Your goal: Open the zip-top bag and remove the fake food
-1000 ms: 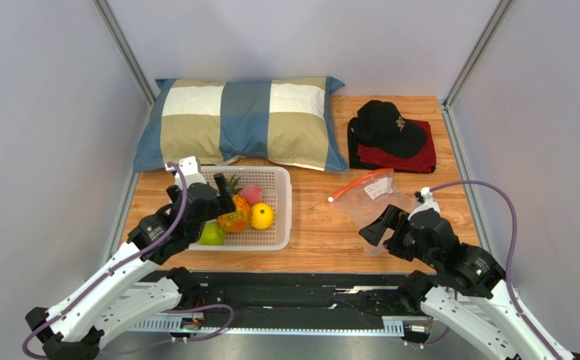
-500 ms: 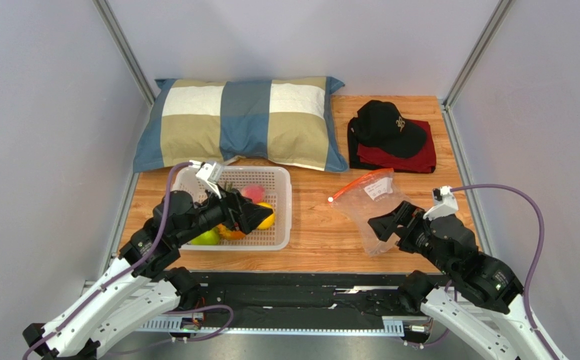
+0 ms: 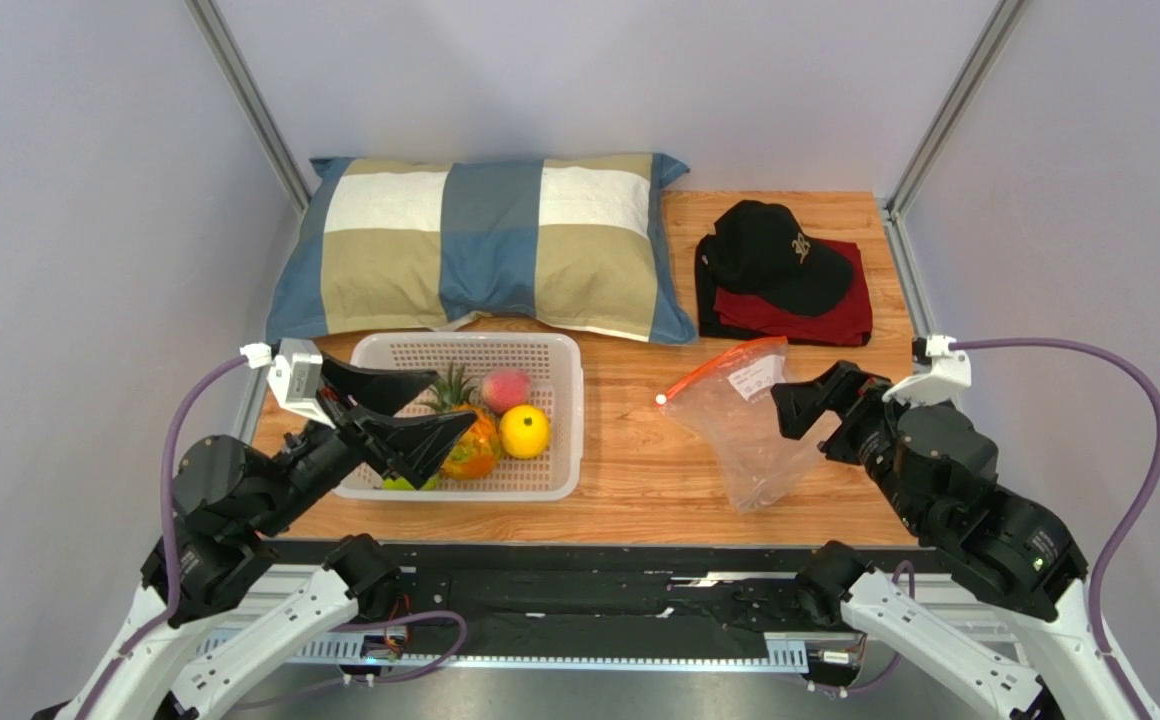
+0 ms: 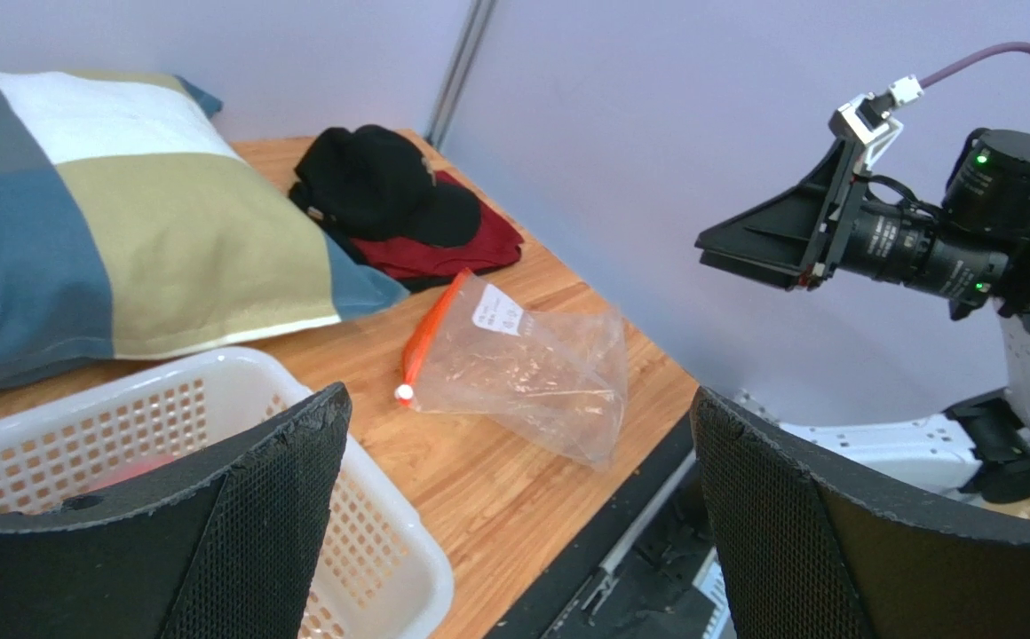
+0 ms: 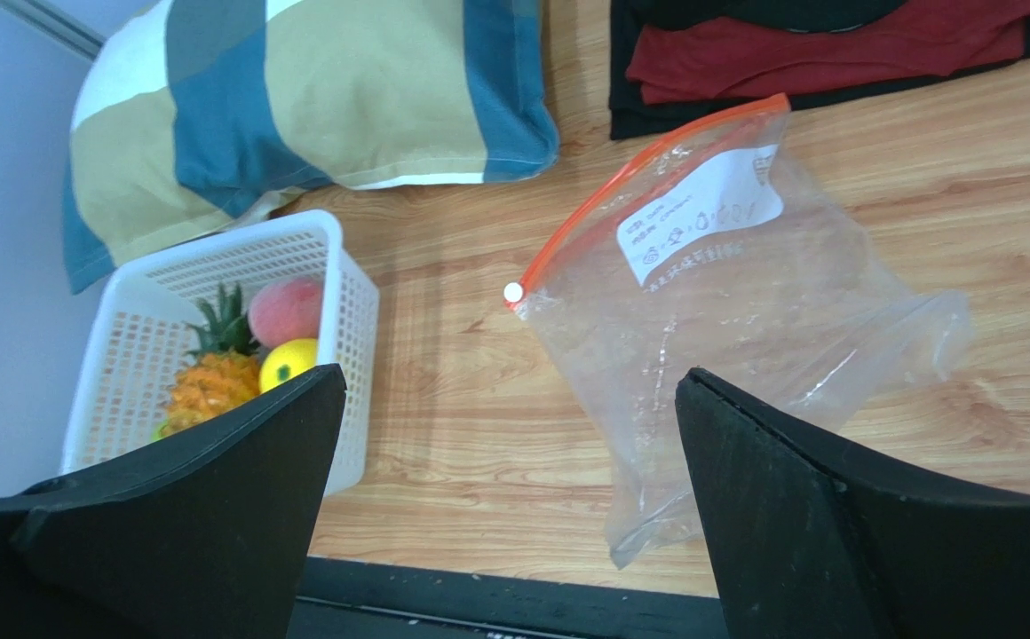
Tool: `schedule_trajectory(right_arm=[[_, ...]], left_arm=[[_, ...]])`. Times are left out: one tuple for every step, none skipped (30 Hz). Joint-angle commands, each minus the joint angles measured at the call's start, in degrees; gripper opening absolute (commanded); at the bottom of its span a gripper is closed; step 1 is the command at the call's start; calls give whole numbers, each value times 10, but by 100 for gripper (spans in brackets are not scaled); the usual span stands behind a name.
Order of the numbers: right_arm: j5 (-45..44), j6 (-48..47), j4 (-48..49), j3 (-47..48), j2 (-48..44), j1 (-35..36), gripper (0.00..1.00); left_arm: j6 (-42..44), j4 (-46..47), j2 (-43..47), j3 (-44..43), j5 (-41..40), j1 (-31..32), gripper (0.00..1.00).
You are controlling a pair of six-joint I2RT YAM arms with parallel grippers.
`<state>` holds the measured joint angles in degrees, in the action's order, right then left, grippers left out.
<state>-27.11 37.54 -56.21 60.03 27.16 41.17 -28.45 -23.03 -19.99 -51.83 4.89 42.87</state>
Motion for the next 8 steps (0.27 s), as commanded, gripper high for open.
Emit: schedule_trajectory(right_arm=[[-45, -29, 10, 4, 11, 0, 100], [-43, -30, 16, 1, 10, 1, 100], [-42, -30, 21, -6, 8, 1, 100], [-40, -31, 25, -10, 4, 1, 100], [-37, -34, 30, -12, 4, 1, 100], [-36, -34, 35, -12, 3, 0, 100], [-34, -37, 36, -12, 3, 1, 100], [-29, -39, 37, -11, -1, 1, 100]], left_arm=[[27, -50, -4, -3, -26, -2, 99], [28, -50, -4, -3, -26, -2, 99], [27, -52, -3, -3, -27, -2, 99], [28, -53, -3, -2, -28, -2, 99], [29, -53, -3, -1, -29, -2, 99], [30, -54, -1, -1, -30, -2, 99], [30, -54, 0, 0, -30, -2, 99], [30, -54, 0, 1, -32, -2, 99]])
